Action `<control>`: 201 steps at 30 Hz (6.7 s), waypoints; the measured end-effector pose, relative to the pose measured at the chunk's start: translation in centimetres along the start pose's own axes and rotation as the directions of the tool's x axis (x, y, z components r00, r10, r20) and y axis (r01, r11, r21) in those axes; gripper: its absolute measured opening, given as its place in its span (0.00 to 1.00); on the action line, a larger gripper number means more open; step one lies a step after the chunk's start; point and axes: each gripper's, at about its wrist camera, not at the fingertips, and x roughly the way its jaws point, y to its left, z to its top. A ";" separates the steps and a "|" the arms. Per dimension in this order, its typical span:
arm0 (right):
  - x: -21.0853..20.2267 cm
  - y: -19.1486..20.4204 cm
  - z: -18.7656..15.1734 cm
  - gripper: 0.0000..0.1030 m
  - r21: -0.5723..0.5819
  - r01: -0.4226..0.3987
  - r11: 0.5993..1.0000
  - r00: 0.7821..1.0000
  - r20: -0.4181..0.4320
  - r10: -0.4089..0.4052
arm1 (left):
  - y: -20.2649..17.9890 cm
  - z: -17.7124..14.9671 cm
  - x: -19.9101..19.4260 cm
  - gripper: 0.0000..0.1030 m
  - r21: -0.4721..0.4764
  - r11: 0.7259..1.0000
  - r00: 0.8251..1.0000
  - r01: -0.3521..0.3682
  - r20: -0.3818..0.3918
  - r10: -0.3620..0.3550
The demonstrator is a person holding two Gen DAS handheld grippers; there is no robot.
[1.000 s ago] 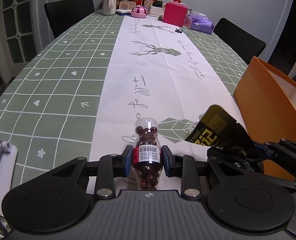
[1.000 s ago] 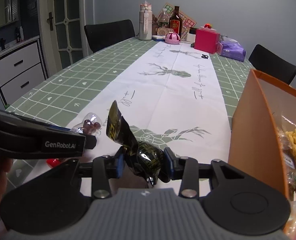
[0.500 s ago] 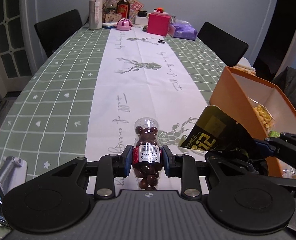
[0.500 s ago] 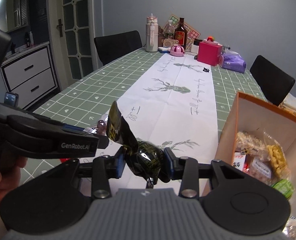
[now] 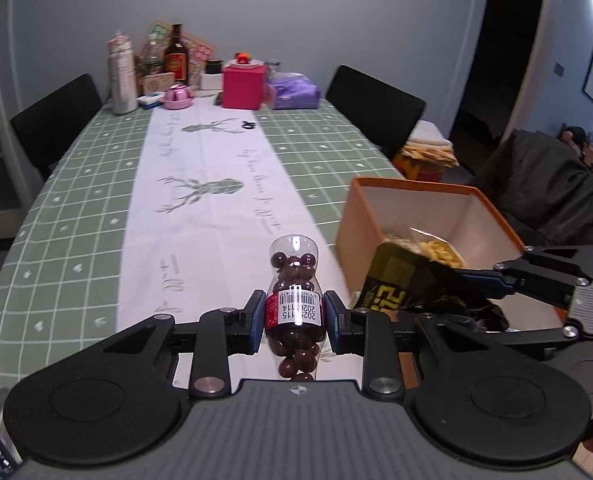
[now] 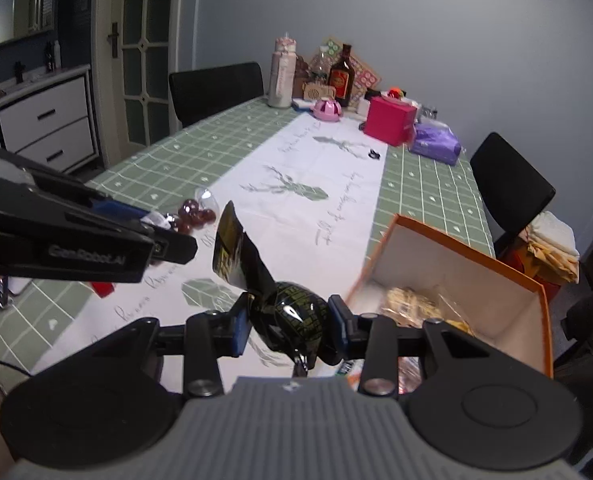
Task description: Organize snacks
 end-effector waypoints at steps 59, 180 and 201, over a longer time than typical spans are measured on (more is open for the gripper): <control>6.2 -11.3 -5.3 0.61 -0.092 -0.003 0.996 0.911 -0.410 -0.035 | -13.4 0.1 13.1 0.58 0.466 0.849 0.945 0.250 -0.308 -0.109; -6.9 4.9 -14.2 0.97 0.303 0.270 0.914 0.938 0.133 -0.321 | -4.3 -12.9 -2.9 0.92 0.100 0.977 0.969 -0.191 0.178 0.171; -6.7 5.0 -14.3 0.97 0.298 0.262 0.918 0.942 0.127 -0.310 | -4.4 -13.1 -2.8 0.92 0.096 0.978 0.970 -0.188 0.174 0.169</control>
